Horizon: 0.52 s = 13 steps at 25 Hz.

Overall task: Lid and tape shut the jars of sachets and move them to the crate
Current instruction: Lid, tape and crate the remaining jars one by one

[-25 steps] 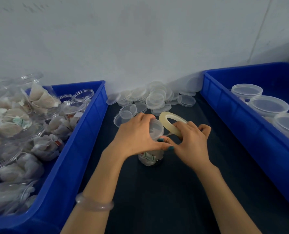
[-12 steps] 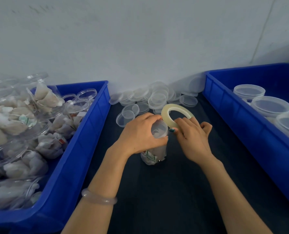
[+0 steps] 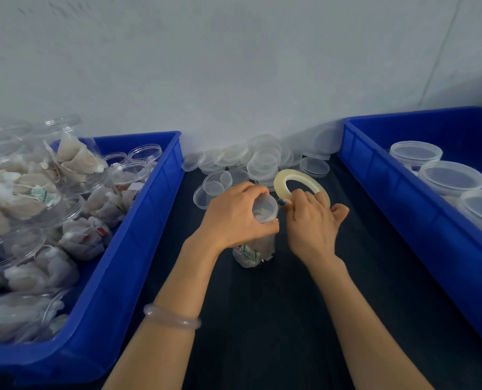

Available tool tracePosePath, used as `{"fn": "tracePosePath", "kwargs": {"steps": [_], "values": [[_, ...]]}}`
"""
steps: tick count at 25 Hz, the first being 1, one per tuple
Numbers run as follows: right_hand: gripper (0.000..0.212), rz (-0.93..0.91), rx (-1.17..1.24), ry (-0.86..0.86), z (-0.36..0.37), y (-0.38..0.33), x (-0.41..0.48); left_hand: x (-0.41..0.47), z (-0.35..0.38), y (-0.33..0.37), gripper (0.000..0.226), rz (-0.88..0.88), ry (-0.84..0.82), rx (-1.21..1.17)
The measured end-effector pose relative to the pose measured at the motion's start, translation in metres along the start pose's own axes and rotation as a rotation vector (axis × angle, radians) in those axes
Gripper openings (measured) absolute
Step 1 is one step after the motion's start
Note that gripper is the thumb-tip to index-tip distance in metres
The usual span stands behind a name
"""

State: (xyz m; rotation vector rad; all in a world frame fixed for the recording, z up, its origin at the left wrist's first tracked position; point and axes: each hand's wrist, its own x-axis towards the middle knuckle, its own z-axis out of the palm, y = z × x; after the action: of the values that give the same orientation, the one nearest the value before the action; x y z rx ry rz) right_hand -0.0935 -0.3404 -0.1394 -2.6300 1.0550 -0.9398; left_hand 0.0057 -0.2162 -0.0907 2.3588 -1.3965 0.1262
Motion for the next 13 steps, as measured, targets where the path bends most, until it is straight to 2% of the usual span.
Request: {"fn": "tracePosePath", "kwargs": {"steps": [5,8,10,11,13], "values": [[0.029,0.053,-0.033,0.020,0.015,-0.008,0.006,0.000,-0.006,0.005,0.062,-0.015,-0.009,-0.011],[0.040,0.274,-0.077,-0.063,0.004,0.018,0.033,-0.015,-0.002,0.011,0.059,0.038,-0.022,-0.071],[0.042,0.117,-0.012,-0.019,0.001,0.030,0.037,-0.013,-0.003,0.010,0.057,0.022,-0.025,-0.067],[0.041,0.010,-0.007,-0.044,-0.001,0.031,0.032,-0.011,-0.003,0.009,0.055,0.019,-0.038,-0.053],[0.037,-0.092,-0.031,-0.131,0.000,0.029,0.018,-0.005,-0.005,0.009,0.054,0.036,-0.062,-0.026]]}}
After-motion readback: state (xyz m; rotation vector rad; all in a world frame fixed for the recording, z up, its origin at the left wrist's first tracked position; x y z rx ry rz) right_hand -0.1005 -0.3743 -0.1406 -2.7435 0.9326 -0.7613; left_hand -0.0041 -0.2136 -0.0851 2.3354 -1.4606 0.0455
